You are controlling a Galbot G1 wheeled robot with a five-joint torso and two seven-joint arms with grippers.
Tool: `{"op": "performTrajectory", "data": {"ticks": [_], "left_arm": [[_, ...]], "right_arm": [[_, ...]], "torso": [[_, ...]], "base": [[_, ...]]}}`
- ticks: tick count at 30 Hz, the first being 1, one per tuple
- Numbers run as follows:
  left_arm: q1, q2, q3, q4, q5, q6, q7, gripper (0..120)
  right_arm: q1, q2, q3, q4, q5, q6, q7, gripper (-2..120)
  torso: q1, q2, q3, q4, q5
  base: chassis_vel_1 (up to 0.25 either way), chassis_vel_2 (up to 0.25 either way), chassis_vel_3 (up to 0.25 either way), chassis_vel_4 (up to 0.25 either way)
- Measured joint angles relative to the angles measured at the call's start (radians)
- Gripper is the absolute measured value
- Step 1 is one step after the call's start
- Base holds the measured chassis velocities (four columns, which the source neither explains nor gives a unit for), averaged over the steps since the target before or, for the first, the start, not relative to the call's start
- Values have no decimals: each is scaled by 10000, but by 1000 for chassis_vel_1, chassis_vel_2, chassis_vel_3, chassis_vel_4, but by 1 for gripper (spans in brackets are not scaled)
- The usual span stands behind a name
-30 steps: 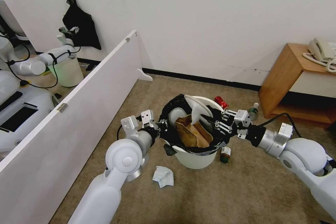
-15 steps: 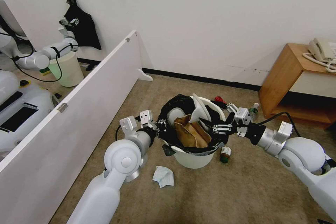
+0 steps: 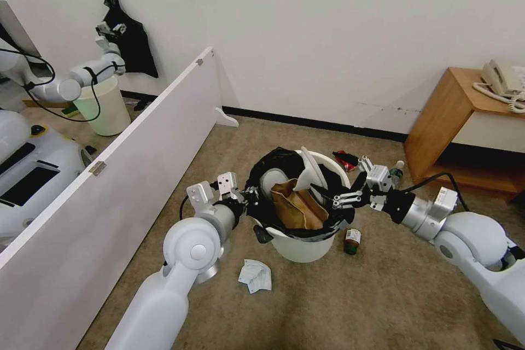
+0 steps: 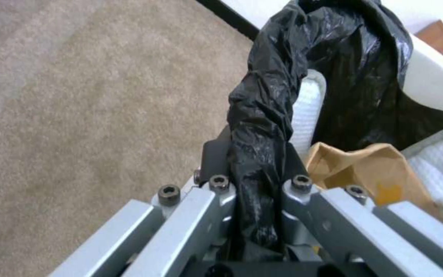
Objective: Pick up the trash bin, then pick up the garbage from the floor and place it into the trash bin.
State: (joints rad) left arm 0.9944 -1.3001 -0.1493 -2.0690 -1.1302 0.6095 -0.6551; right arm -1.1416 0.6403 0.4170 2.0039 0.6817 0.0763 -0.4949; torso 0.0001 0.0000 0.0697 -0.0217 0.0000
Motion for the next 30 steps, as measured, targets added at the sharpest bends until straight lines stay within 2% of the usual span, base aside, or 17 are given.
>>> {"op": "performTrajectory", "data": {"ticks": [16,25,30], "left_arm": [[75,-98,-103,-76,-7,-3,-18,4],[303,54,-597,-320,-57,-3,-22,4],[305,104,-783,-350,-133,-4,-22,4]], "right_arm": [[29,-116,495,586,273,-6,104,100],[279,46,755,844,626,-105,617,100],[464,211,961,672,1267,-183,860,100]], "torso": [[0,0,0,-1,0],[0,0,0,-1,-1],[0,0,0,0,-1]], "base": [[0,0,0,0],[0,0,0,0],[0,0,0,0]]}}
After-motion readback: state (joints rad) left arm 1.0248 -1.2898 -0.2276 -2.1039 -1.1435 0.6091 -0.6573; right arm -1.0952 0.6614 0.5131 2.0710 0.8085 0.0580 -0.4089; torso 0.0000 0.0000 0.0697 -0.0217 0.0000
